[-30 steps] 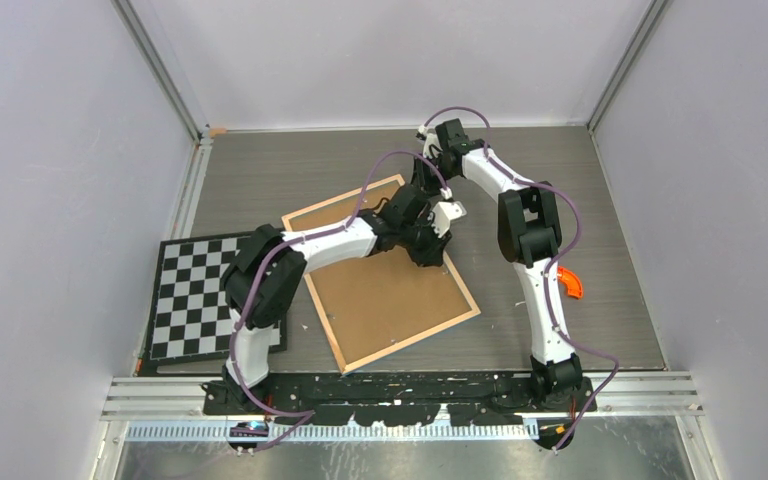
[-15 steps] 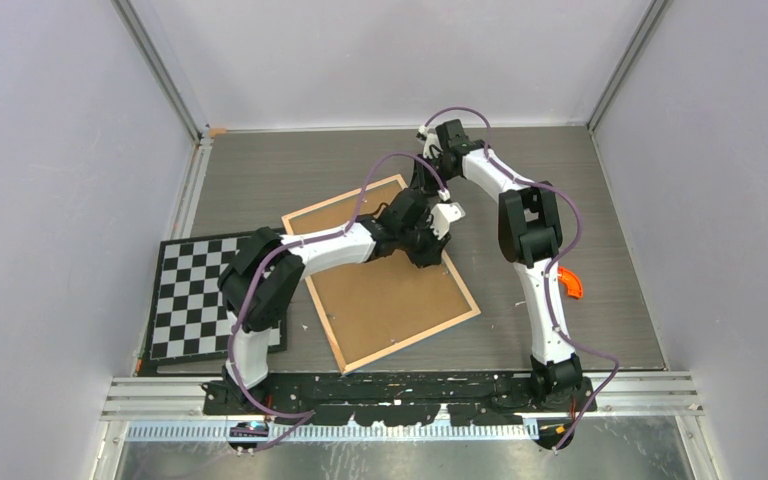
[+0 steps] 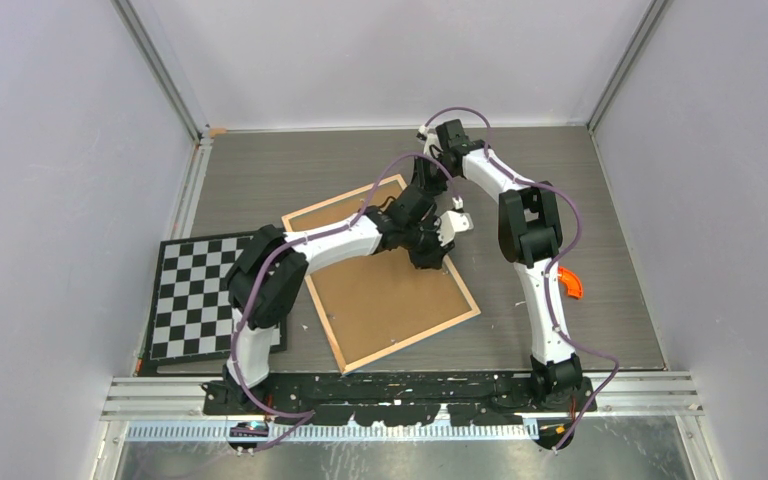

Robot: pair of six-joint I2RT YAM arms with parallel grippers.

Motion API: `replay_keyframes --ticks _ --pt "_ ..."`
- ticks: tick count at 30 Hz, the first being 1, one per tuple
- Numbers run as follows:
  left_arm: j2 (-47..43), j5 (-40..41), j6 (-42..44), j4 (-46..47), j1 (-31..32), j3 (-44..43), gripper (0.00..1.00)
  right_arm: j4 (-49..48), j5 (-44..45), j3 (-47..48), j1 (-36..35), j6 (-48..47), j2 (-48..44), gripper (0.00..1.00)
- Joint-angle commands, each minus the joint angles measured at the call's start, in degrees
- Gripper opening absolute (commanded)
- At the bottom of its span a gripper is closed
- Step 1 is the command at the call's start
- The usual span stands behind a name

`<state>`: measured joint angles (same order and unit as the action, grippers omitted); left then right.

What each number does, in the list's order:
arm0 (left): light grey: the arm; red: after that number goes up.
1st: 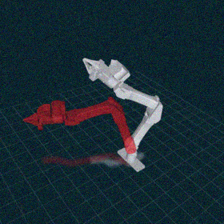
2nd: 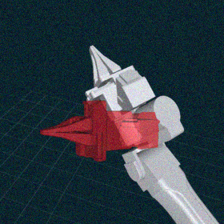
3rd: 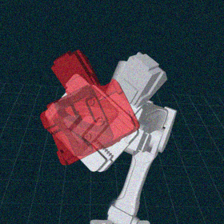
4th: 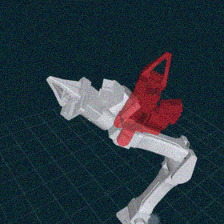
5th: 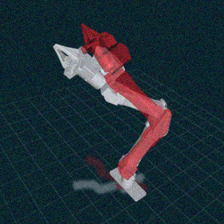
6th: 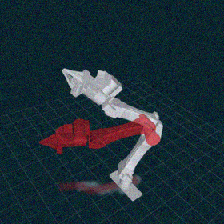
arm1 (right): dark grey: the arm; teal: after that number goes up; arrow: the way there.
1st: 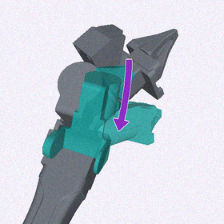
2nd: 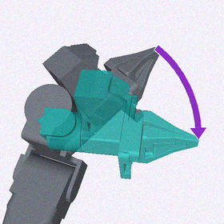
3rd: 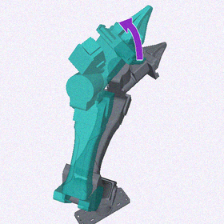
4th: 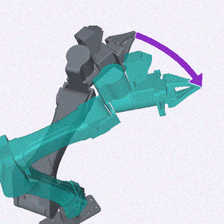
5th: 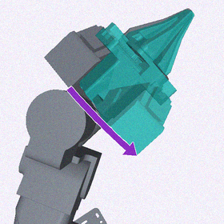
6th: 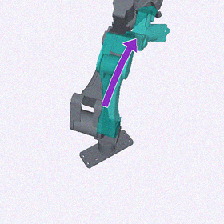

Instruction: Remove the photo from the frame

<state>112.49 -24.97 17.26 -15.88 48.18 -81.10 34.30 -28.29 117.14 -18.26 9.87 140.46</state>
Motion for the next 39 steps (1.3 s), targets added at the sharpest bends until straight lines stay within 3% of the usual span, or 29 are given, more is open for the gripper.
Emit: replay_keyframes --ticks 1,6,12,17,39 --pt "3.1 -6.6 6.3 -10.7 0.7 -4.8 0.00 6.4 -0.3 -2.4 -0.4 1.8 0.4 0.01" --pt "3.7 -7.0 7.0 -12.0 0.7 -5.4 0.00 6.3 -0.2 -2.9 -0.4 1.8 0.1 0.01" --pt "1.5 -6.2 3.6 -5.1 1.2 -0.7 0.00 5.8 -0.3 -3.6 -0.4 2.2 -0.1 0.01" --pt "2.5 -7.7 5.3 -5.7 1.9 -0.2 0.00 6.1 -0.1 -3.6 -0.4 1.9 0.0 0.01" --pt "6.3 -10.1 24.7 -27.4 3.5 -7.2 0.00 6.1 0.4 -3.7 -0.4 0.8 -0.2 0.00"
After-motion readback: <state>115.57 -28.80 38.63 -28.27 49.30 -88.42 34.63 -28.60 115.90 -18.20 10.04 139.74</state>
